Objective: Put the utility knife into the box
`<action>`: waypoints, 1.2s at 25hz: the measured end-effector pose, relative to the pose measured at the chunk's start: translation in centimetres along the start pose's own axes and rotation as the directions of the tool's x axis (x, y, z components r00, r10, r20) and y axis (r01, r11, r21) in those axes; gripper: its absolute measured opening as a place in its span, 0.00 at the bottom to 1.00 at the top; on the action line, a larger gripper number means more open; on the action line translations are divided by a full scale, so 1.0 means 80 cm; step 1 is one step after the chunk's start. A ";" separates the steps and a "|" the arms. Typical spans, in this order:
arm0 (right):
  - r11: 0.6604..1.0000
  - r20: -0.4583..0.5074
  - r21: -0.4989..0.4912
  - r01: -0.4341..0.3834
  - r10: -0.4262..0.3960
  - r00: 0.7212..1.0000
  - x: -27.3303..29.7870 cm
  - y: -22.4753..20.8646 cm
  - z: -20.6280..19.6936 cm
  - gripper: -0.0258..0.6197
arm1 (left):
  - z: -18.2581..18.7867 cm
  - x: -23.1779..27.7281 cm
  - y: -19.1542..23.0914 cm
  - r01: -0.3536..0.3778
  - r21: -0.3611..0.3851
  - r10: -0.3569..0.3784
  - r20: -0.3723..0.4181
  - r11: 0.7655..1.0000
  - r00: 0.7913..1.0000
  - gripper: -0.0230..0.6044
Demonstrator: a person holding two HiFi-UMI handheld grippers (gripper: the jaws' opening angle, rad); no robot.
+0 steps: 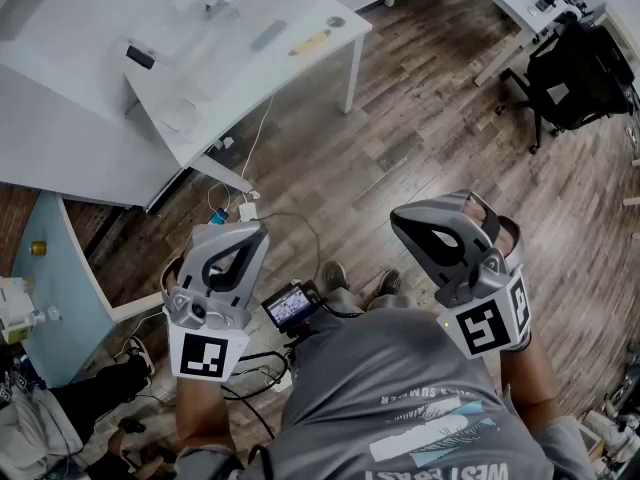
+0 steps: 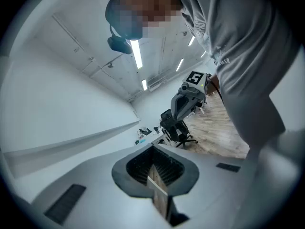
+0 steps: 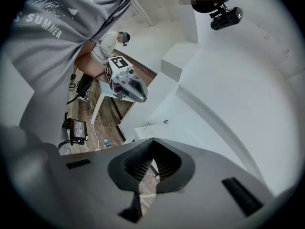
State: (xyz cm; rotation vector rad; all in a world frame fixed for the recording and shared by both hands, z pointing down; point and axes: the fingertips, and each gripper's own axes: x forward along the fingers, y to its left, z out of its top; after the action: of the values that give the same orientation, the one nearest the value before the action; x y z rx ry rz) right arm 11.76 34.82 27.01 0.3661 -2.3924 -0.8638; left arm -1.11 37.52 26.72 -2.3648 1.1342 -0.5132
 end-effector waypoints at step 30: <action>0.994 0.069 0.106 0.041 -0.049 0.996 -0.039 -0.071 -0.089 0.06 | 0.040 0.117 -0.002 0.044 0.000 -0.044 -0.042 0.999 0.998 0.05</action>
State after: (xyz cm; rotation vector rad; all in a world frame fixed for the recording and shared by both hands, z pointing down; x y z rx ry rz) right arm 18.86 28.29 26.52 0.4382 -2.5104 -0.7859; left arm 6.15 30.92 25.43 -2.3936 1.1020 -0.5807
